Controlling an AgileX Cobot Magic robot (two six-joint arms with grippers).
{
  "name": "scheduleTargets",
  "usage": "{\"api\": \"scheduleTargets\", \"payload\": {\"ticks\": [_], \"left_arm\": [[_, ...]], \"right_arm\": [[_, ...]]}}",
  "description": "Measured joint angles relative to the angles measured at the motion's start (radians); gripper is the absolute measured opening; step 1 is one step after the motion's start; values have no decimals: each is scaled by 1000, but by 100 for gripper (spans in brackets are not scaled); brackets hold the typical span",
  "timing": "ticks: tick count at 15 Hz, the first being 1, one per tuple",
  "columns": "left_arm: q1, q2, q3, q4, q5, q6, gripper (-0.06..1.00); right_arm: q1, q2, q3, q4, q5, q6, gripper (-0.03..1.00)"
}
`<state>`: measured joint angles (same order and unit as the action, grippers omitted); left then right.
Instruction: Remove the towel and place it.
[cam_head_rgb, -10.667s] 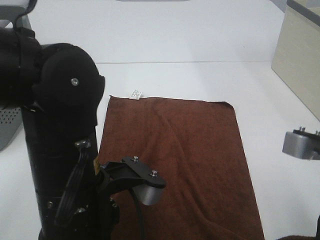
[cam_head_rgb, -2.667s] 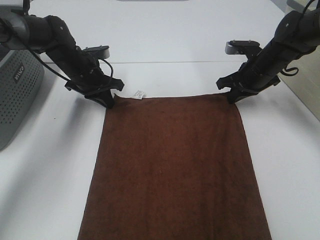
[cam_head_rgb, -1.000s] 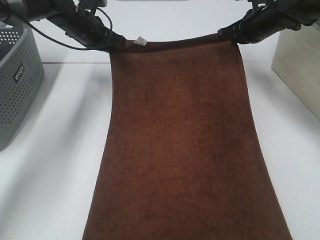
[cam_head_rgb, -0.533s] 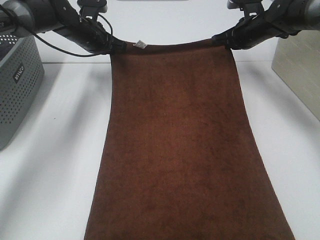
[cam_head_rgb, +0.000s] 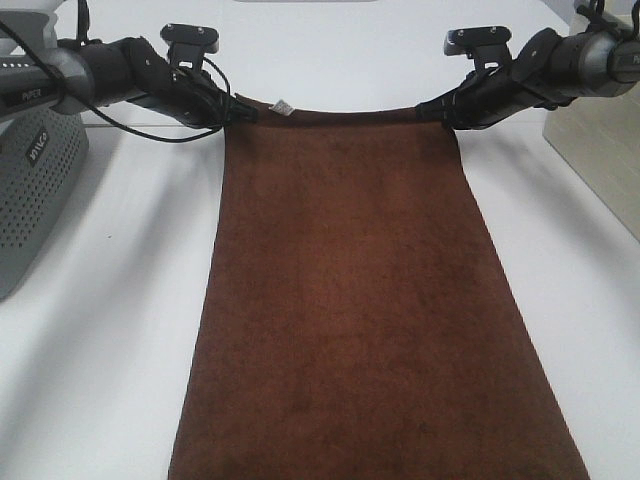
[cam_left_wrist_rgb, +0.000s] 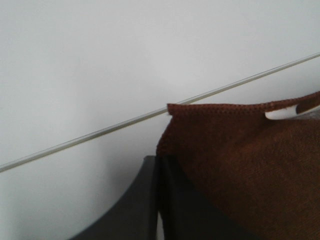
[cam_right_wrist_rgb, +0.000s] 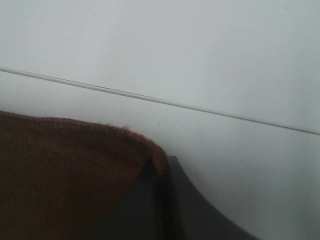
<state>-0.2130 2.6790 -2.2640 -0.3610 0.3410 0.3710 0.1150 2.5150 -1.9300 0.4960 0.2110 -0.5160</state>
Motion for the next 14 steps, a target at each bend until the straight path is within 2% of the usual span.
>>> {"api": "scheduleTargets", "payload": {"ticks": [7,10,14], "left_arm": [[-14,67,-26,-9,-107,8,0],[-25,77,-26,-9,-156,19,0],[-25,81,-26,-9,-186,22,0]], "right_arm": [[0,26,-2,0,-86,-1,1],[0,59,-15,0,-87,-1,1],[0,93,-110,32,-56,-1,1]]}}
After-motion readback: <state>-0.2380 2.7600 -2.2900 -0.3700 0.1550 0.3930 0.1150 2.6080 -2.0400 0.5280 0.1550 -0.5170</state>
